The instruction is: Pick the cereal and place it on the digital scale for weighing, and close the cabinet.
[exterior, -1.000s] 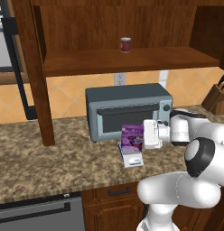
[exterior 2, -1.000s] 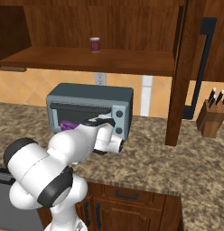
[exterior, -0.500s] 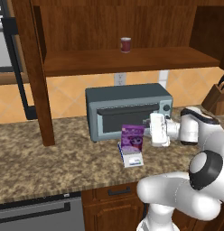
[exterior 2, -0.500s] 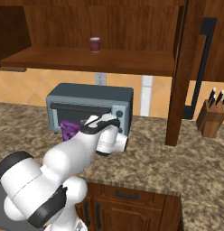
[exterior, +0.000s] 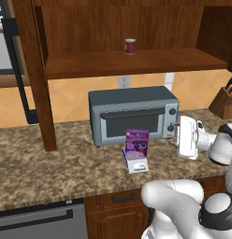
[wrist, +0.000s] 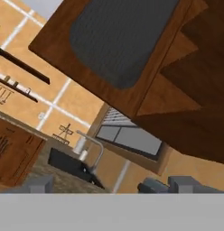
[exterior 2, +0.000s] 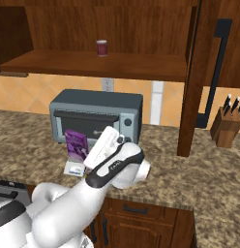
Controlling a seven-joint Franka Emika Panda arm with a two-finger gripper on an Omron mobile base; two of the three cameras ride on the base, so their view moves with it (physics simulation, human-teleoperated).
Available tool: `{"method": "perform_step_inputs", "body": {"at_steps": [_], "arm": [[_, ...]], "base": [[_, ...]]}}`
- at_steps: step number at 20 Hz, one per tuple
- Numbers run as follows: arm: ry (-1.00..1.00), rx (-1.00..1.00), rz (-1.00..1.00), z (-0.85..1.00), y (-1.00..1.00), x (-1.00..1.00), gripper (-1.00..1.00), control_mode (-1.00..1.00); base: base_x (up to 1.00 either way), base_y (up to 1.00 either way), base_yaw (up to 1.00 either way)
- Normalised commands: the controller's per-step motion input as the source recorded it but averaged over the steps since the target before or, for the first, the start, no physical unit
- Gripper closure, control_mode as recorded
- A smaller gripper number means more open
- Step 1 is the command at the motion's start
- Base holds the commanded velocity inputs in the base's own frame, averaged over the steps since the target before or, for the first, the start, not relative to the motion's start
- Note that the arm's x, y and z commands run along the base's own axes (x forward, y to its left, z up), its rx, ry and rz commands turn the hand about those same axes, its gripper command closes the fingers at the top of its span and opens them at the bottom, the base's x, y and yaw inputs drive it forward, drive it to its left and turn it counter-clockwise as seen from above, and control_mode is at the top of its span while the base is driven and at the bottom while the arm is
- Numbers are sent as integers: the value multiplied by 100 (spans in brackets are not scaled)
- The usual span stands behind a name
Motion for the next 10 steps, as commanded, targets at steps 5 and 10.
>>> {"method": "perform_step_inputs", "body": {"at_steps": [5,10], "arm": [[-24,25,-3,38,-77,-59,-100,-100],[-26,27,0,59,-93,-50,-100,-100]], "base": [[0,0,0],[0,0,0]]}}
